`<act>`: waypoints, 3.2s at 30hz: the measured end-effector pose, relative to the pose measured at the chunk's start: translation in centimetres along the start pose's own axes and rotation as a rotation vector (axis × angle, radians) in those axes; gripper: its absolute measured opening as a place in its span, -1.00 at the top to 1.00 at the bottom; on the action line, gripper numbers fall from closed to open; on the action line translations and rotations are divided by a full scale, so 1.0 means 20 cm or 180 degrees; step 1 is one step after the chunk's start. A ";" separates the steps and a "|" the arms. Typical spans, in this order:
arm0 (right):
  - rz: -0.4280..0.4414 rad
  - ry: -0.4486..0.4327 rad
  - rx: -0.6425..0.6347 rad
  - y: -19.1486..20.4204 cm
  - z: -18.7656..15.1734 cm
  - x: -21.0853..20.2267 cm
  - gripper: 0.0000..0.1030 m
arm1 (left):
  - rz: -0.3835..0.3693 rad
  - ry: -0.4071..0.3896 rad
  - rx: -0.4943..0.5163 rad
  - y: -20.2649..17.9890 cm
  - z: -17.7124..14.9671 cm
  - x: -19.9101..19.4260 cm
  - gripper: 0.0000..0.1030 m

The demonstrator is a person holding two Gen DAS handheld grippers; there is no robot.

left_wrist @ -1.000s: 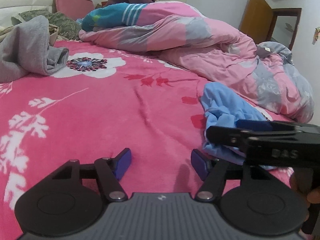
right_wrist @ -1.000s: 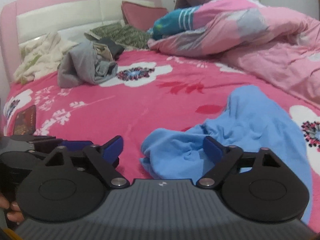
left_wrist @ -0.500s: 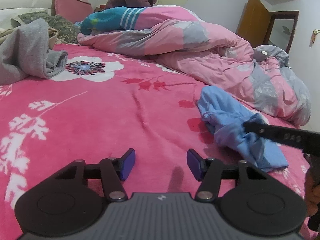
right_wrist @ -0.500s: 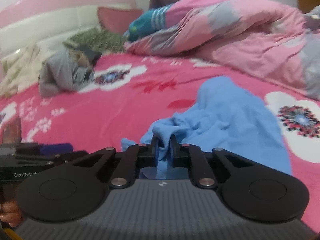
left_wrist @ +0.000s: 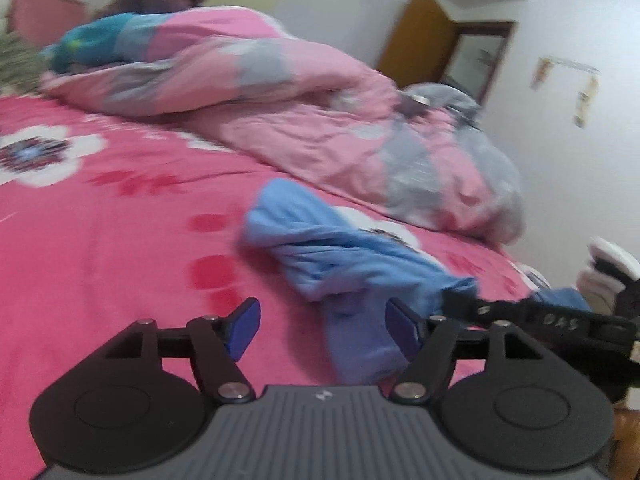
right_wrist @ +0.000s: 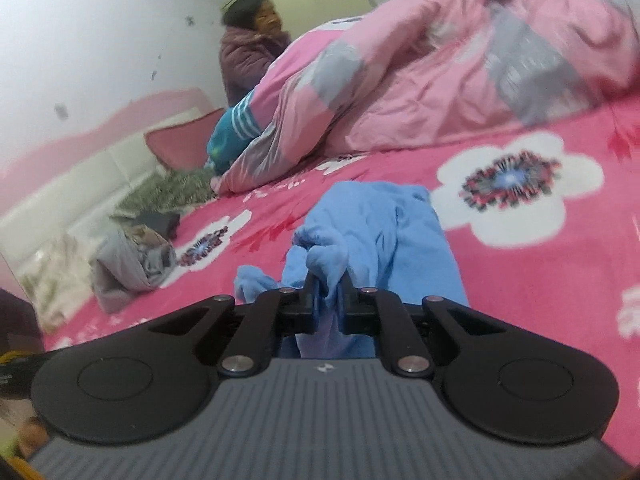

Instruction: Fold clothes

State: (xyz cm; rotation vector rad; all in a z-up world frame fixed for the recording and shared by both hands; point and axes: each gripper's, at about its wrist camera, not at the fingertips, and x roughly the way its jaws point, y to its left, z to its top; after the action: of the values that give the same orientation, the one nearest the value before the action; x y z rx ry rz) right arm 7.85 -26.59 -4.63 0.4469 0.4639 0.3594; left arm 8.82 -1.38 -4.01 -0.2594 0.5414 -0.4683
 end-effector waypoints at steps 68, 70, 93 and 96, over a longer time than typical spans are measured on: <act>-0.0794 -0.0102 0.0827 -0.29 -0.31 -0.79 0.84 | 0.1227 -0.0082 -0.0273 0.19 -0.23 -0.63 0.43; -0.0817 -0.0085 0.0839 -0.29 -0.30 -0.81 0.78 | 0.1229 -0.0173 -0.0273 0.19 -0.22 -0.67 0.13; -0.0237 0.0071 -0.0526 0.18 0.07 -0.22 -0.22 | 0.0785 0.0172 0.0240 0.05 -0.19 -0.33 -0.28; -0.0266 0.0149 -0.0596 0.19 0.14 -0.02 -0.22 | 0.0787 0.0206 0.0247 0.07 -0.20 -0.30 -0.28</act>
State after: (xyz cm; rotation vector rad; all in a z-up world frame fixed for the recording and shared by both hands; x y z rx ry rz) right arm 7.92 -24.43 -0.36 0.2370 0.4883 0.3297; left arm 2.58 2.23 -5.27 -0.1010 0.6084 -0.2574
